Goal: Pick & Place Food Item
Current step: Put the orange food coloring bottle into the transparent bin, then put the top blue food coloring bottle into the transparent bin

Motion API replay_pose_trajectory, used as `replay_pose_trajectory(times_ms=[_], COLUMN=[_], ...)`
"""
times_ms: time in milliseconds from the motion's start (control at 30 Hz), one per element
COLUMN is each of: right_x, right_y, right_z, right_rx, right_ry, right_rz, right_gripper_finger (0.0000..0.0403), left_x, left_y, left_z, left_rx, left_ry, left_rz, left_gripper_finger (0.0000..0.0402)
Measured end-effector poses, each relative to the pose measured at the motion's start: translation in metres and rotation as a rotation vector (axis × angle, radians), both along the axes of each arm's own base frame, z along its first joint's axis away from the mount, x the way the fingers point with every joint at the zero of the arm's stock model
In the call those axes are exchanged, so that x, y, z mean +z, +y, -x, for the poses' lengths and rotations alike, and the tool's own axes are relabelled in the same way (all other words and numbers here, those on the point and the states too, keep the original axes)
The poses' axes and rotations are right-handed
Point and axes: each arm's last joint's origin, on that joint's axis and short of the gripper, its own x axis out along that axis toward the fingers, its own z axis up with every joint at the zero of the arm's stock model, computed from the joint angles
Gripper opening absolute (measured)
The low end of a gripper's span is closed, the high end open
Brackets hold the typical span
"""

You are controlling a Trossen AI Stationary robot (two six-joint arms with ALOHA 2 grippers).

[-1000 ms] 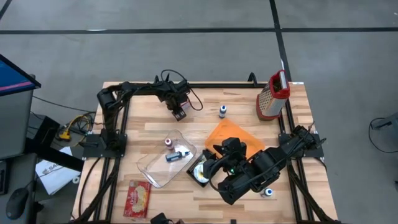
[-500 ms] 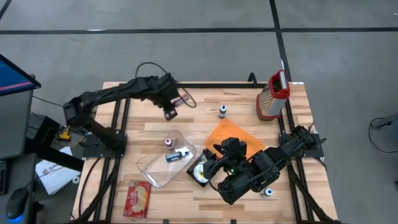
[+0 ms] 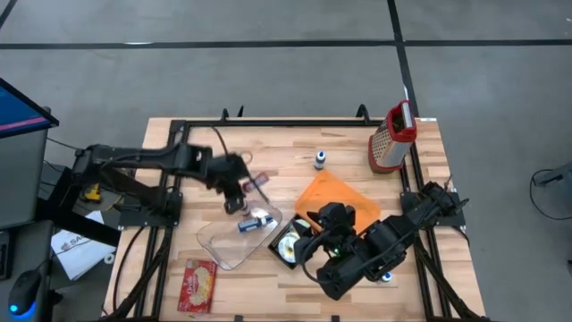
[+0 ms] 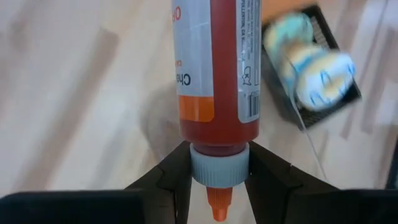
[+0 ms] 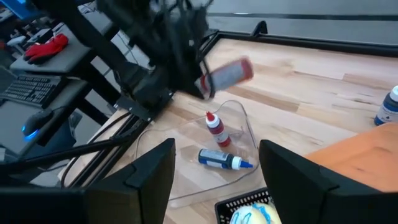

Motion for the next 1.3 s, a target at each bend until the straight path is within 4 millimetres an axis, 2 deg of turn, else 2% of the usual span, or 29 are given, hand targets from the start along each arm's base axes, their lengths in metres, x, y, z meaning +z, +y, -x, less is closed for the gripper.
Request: replay_pose_trajectory(times_ms=[233,433,633,867,1067,1300], right_x=[0.000,0.000,0.000,0.000,-0.001,-0.001], right_y=[0.009,0.011,0.011,0.012,0.012,0.012], right_z=[0.006,0.007,0.008,0.009,0.009,0.009], right_rx=[0.028,0.040,0.046,0.050,0.049,0.048], right_ry=[0.003,0.012,0.018,0.022,0.025,0.023], right_rz=[0.002,0.013,0.021,0.023,0.025,0.022], right_gripper_finger=[0.0224,0.0224,0.0224,0.0224,0.0224,0.0224], left_x=[-0.033,-0.067,-0.093,-0.109,-0.111,-0.104], left_y=[-0.055,-0.075,-0.085,-0.085,-0.085,-0.088], left_z=[0.006,0.019,0.027,0.033,0.033,0.032], left_rx=[-0.001,0.078,0.125,0.137,0.136,0.104], left_ry=[0.030,0.081,0.088,0.109,0.100,0.070], left_rz=[0.092,0.123,0.174,0.177,0.182,0.259], left_gripper_finger=[0.0110,0.0110,0.0110,0.0115,0.0160,0.0156])
